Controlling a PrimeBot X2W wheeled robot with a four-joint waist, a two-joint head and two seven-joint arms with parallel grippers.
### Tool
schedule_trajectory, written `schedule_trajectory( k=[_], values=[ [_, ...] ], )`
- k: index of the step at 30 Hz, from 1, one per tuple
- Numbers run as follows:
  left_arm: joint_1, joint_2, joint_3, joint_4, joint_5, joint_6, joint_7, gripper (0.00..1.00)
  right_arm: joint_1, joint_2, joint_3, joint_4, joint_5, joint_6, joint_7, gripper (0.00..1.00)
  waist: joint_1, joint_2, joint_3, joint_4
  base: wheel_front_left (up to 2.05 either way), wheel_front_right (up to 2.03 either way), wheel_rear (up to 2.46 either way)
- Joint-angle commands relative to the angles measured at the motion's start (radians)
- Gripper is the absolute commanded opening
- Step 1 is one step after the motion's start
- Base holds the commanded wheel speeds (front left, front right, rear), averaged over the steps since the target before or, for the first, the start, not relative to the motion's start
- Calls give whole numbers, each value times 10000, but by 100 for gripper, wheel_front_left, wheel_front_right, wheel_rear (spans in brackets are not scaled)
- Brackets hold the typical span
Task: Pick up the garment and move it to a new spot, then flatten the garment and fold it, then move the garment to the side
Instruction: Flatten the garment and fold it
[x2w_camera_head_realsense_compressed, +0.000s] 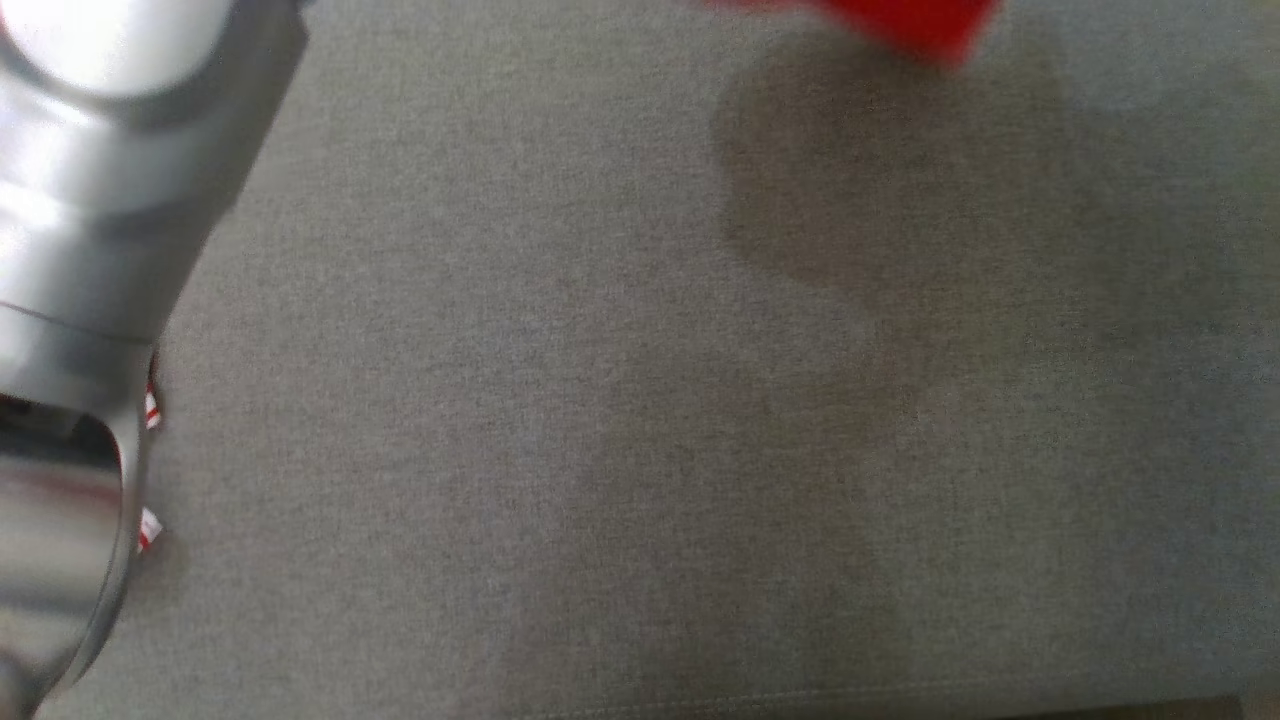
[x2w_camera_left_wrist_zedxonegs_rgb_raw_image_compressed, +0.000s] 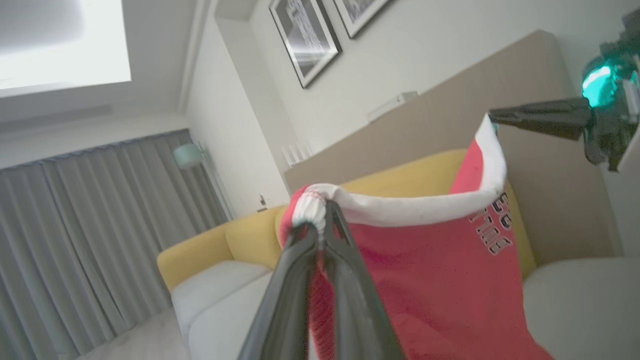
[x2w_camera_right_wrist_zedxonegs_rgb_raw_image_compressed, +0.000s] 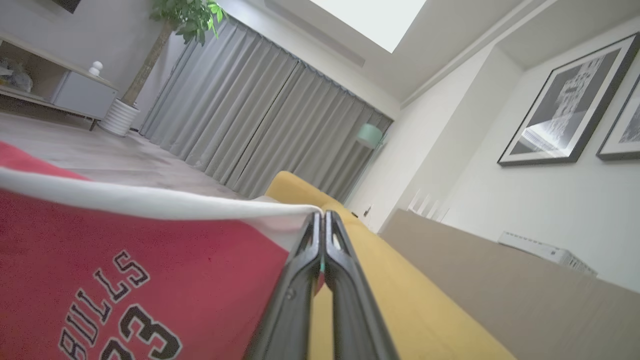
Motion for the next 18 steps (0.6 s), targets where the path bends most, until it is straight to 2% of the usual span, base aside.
schedule_trajectory(
  k=[1, 5, 8, 14, 18],
  values=[
    [-717, 216, 792, -643, 290, 171, -32, 0, -514, -260, -10, -167, -162, 65, -190, 0, -3, 0, 147, 63, 0, 0, 0],
    [-244, 232, 1466, -1602, 894, 167, -34, 0, -666, -475, -262, -218, -298, 65, -393, 0, -3, 0, 219, 113, 0, 0, 0],
    [879, 445, 1731, -2519, 1280, 10, -35, 0, 79, -690, -637, -687, -273, 65, -472, 0, -3, 0, 154, 145, 0, 0, 0],
    [4206, 1155, 897, -3759, 1452, -150, -36, 0, 3887, -979, -1480, -2463, -70, 65, -384, 0, -3, 0, -258, 255, 0, 0, 0],
    [6397, 1163, -415, -4295, 1145, -160, -37, 0, 7204, -591, -2750, -4234, -40, 65, 176, 0, -3, 0, -418, 272, 0, 0, 0]
  ],
)
